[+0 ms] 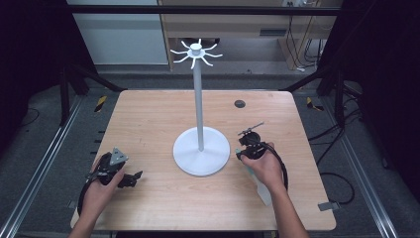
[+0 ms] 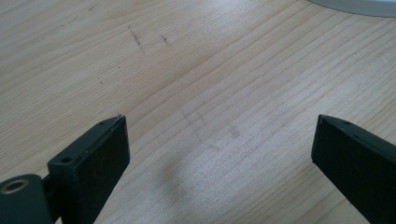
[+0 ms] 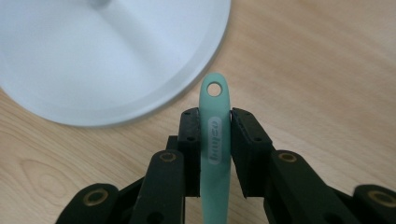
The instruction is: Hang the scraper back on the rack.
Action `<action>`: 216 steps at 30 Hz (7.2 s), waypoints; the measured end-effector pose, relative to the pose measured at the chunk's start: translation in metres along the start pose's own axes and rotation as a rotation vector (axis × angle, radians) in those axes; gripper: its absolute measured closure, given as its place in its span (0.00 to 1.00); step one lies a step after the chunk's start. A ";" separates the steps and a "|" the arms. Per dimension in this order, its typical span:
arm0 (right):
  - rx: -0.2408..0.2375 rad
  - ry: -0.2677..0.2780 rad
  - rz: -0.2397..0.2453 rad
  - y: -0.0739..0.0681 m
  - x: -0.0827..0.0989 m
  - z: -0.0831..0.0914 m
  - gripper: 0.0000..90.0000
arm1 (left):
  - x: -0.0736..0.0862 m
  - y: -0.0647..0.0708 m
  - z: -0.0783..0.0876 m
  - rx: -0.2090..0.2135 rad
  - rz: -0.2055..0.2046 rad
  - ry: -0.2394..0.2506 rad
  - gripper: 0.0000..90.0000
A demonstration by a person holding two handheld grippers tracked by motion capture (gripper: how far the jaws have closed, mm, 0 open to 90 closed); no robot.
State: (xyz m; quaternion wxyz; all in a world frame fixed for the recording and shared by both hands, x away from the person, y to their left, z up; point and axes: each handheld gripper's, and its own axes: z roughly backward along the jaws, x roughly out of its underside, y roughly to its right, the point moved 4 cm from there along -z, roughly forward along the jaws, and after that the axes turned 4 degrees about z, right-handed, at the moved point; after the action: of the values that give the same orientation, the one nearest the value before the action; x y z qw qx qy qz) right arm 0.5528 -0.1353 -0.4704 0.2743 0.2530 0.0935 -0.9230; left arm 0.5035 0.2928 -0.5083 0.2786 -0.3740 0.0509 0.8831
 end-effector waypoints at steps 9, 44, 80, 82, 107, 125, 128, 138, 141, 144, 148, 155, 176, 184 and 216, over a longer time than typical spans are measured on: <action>0.021 0.200 -0.037 0.010 0.000 0.051 0.83 | 0.000 0.000 0.000 -0.006 -0.003 -0.005 0.04; 0.057 0.515 0.015 0.001 -0.042 0.138 0.83 | 0.001 -0.001 0.001 -0.008 0.000 -0.003 0.04; 0.035 0.669 0.057 -0.030 -0.088 0.173 0.83 | 0.001 -0.001 0.002 -0.006 0.005 0.001 0.04; 0.029 0.676 0.057 -0.031 -0.089 0.175 0.83 | 0.000 -0.001 0.001 -0.006 0.004 0.002 0.04; 0.010 0.723 0.085 -0.041 -0.103 0.196 0.83 | 0.000 0.000 0.001 -0.005 -0.001 0.000 0.04; -0.010 0.779 0.108 -0.054 -0.114 0.213 0.83 | 0.000 0.001 0.001 -0.009 -0.007 -0.002 0.04; -0.011 0.788 0.114 -0.056 -0.117 0.218 0.83 | 0.000 0.001 0.001 -0.008 -0.006 -0.003 0.04; -0.011 0.799 0.121 -0.060 -0.120 0.224 0.83 | 0.000 0.000 0.001 -0.006 -0.002 0.000 0.04; -0.015 0.803 0.126 -0.062 -0.122 0.225 0.83 | 0.001 0.000 0.001 -0.007 0.003 0.003 0.04; -0.018 0.809 0.133 -0.065 -0.125 0.227 0.83 | 0.001 0.000 0.001 -0.008 0.006 0.005 0.04; -0.025 0.820 0.138 -0.069 -0.128 0.230 0.83 | 0.001 0.000 0.002 -0.007 0.006 0.006 0.04; -0.041 0.844 0.153 -0.078 -0.133 0.239 0.83 | 0.001 -0.001 0.002 -0.007 0.004 0.007 0.04; -0.042 0.815 0.185 -0.087 -0.146 0.239 0.83 | 0.001 0.000 0.001 -0.003 0.003 0.004 0.04; -0.041 0.801 0.186 -0.088 -0.149 0.235 0.83 | 0.000 0.000 0.001 -0.004 0.005 0.008 0.04; -0.037 0.788 0.181 -0.090 -0.156 0.229 0.83 | 0.000 0.000 0.001 -0.004 0.005 0.008 0.04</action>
State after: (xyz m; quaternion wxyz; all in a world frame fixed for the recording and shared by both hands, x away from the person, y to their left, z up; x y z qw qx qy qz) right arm 0.5205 -0.0599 -0.1912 0.3023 0.5898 0.1854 -0.7255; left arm 0.5027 0.2935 -0.5075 0.2754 -0.3781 0.0511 0.8824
